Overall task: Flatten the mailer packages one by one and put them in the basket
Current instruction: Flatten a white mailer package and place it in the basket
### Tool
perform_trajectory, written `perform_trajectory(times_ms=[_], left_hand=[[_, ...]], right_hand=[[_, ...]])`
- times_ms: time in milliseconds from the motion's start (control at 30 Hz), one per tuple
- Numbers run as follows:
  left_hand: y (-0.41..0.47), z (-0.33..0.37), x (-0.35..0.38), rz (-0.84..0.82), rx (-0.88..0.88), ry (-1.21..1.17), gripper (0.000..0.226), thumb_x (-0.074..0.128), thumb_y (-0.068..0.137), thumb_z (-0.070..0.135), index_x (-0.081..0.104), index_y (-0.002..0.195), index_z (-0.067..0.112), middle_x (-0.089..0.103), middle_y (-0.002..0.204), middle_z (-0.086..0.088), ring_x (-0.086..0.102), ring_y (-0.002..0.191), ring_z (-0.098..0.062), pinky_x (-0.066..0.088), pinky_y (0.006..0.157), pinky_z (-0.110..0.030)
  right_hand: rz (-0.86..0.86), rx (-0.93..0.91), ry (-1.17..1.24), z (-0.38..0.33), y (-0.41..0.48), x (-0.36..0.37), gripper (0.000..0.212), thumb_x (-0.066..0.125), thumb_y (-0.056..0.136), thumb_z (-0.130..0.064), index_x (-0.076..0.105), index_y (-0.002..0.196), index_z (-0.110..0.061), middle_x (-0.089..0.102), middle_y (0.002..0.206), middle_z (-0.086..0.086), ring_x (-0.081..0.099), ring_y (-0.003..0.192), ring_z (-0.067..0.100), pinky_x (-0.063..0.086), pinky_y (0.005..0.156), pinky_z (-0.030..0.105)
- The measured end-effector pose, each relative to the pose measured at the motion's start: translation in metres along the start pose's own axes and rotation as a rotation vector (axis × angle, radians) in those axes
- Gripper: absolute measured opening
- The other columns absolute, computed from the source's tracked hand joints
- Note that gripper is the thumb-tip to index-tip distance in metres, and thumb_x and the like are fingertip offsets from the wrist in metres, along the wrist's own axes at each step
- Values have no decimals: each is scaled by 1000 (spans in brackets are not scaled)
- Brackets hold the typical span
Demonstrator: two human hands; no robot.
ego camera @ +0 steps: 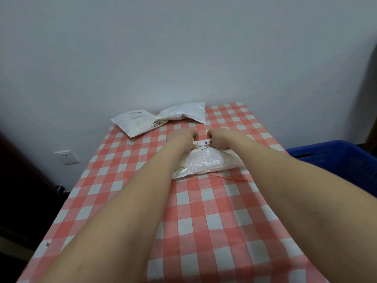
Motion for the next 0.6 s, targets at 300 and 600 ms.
perform_trajectory(times_ms=[300, 600], left_hand=[[-1, 4, 1, 54, 40, 18, 26, 64, 89, 32, 58, 114, 26, 61, 118, 0, 56, 108, -23, 45, 79, -33], [-25, -12, -25, 200, 19, -106, 39, 73, 80, 27, 57, 116, 21, 53, 123, 2, 53, 110, -19, 42, 82, -30]], right_hand=[[0, -52, -30, -4, -8, -3, 46, 50, 99, -21, 39, 143, -14, 47, 141, 10, 48, 124, 29, 42, 95, 36], [254, -43, 158, 9, -30, -29, 56, 69, 87, -32, 45, 137, -23, 48, 137, 5, 55, 112, 25, 45, 88, 33]])
Point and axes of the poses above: each hand's wrist, its own y-axis towards the middle knuckle, its own x-axis out of the palm, z = x × y, the point moved 1 cm from there along y, towards the middle knuckle
